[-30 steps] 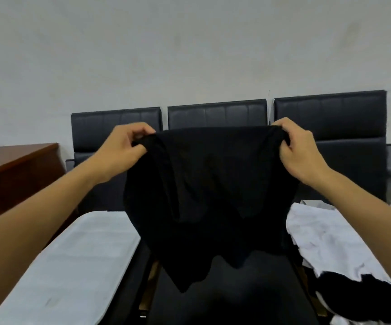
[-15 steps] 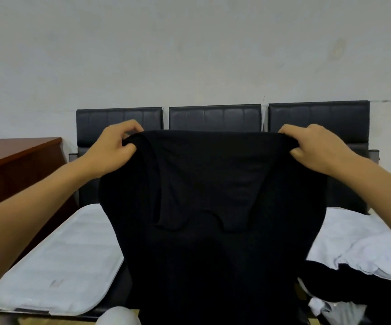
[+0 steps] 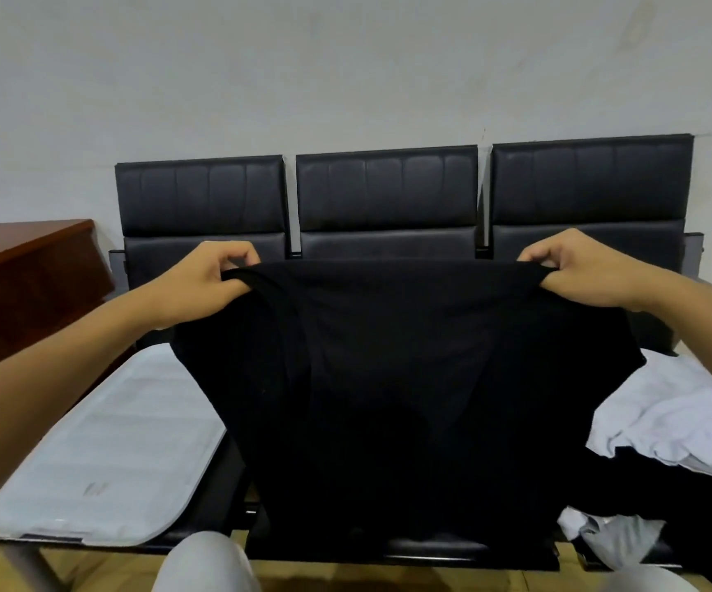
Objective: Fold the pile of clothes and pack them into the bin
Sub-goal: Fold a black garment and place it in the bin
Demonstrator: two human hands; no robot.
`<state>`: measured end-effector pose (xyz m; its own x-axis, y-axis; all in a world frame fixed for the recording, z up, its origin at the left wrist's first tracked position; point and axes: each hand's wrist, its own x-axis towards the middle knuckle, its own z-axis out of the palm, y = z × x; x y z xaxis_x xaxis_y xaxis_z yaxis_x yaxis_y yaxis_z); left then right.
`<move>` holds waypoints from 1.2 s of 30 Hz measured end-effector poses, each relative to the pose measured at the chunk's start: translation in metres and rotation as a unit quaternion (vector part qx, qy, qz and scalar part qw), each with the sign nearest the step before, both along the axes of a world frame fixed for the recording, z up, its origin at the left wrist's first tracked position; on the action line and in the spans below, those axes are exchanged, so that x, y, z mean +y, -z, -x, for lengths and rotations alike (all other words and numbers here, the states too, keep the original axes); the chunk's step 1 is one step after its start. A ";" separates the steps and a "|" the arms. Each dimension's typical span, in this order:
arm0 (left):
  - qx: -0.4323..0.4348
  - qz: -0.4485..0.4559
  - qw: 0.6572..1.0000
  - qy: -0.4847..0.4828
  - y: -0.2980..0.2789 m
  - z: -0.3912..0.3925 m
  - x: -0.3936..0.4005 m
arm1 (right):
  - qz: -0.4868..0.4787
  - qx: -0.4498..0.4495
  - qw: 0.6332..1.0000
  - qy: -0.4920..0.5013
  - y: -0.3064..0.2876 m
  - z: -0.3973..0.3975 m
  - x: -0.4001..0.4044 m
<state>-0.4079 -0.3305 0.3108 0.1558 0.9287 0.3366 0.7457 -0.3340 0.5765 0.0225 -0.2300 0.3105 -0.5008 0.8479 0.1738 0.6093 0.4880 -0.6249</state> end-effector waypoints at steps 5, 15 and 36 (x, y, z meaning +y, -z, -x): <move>-0.050 0.092 0.994 0.017 0.013 -0.003 -0.004 | 0.163 0.004 0.982 -0.100 -0.001 -0.005 -0.003; -0.189 0.211 0.958 0.050 0.020 0.005 0.061 | 0.327 0.057 0.928 -0.167 0.010 0.003 0.102; 0.096 0.218 0.968 -0.081 0.364 0.052 0.328 | 0.115 -0.128 0.982 0.071 0.371 0.081 0.327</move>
<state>-0.4601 -0.0026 -0.0533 0.0172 0.9935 -0.1129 0.8755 0.0396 0.4815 -0.0581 0.0971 -0.0604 -0.3769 0.9144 -0.1474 0.8124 0.2499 -0.5268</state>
